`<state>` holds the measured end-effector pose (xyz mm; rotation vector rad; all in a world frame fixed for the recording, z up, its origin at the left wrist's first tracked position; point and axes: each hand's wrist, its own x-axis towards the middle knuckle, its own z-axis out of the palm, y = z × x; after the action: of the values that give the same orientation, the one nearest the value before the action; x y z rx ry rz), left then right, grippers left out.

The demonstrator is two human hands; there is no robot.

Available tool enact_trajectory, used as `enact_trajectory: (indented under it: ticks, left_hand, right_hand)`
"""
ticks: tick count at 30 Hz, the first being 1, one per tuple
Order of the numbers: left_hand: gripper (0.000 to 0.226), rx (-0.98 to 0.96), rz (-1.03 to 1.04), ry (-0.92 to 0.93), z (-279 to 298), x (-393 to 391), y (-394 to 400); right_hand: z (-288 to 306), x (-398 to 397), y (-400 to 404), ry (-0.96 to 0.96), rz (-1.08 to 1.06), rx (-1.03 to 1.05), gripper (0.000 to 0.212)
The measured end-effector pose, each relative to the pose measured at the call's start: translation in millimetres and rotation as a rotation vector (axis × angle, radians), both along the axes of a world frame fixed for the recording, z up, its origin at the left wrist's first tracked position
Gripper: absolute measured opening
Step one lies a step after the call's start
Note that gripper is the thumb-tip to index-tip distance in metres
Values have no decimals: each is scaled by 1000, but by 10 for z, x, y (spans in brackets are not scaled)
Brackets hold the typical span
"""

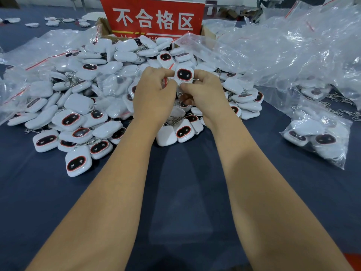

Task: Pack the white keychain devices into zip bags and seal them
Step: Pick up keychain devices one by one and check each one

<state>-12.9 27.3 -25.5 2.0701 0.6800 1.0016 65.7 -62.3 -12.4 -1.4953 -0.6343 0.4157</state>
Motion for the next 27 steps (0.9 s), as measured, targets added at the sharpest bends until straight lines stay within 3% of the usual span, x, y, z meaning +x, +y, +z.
enact_trajectory:
  ticks: [14, 27]
  left_hand:
    - [20, 30, -6, 40, 1, 13, 10]
    - [19, 61, 12, 55, -11, 25, 28]
  right_hand:
    - [-25, -16, 14, -93, 14, -108, 25]
    - [4, -49, 15, -4, 5, -34, 24]
